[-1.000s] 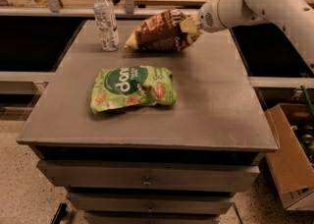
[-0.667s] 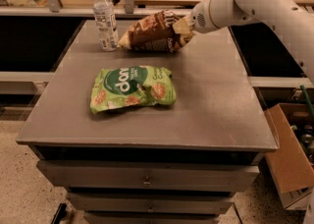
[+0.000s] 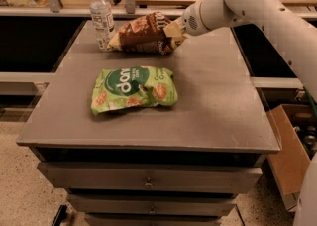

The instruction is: Move brown chip bag near blue plastic bottle

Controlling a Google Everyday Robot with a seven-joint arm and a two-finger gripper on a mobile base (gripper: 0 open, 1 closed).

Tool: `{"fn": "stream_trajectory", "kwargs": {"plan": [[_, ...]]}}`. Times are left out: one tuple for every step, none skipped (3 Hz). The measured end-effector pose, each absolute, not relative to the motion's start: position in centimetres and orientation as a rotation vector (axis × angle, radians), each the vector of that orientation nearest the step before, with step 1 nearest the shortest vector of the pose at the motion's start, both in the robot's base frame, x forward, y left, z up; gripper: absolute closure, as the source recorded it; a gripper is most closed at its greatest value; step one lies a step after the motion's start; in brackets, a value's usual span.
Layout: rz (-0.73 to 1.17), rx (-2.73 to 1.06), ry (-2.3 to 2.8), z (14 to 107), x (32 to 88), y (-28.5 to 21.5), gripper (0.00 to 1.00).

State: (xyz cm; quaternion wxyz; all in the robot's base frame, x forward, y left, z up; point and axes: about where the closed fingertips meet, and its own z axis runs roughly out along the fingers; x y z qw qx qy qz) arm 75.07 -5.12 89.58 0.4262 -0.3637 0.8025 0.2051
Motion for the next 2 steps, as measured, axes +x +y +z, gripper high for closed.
{"fn": "stream_trajectory", "kwargs": {"plan": [[0.559,-0.932,2.005,89.2,74.51,-4.1,1.0],[0.571,-0.937,2.007,89.01,74.14,-4.12,1.0]]}}
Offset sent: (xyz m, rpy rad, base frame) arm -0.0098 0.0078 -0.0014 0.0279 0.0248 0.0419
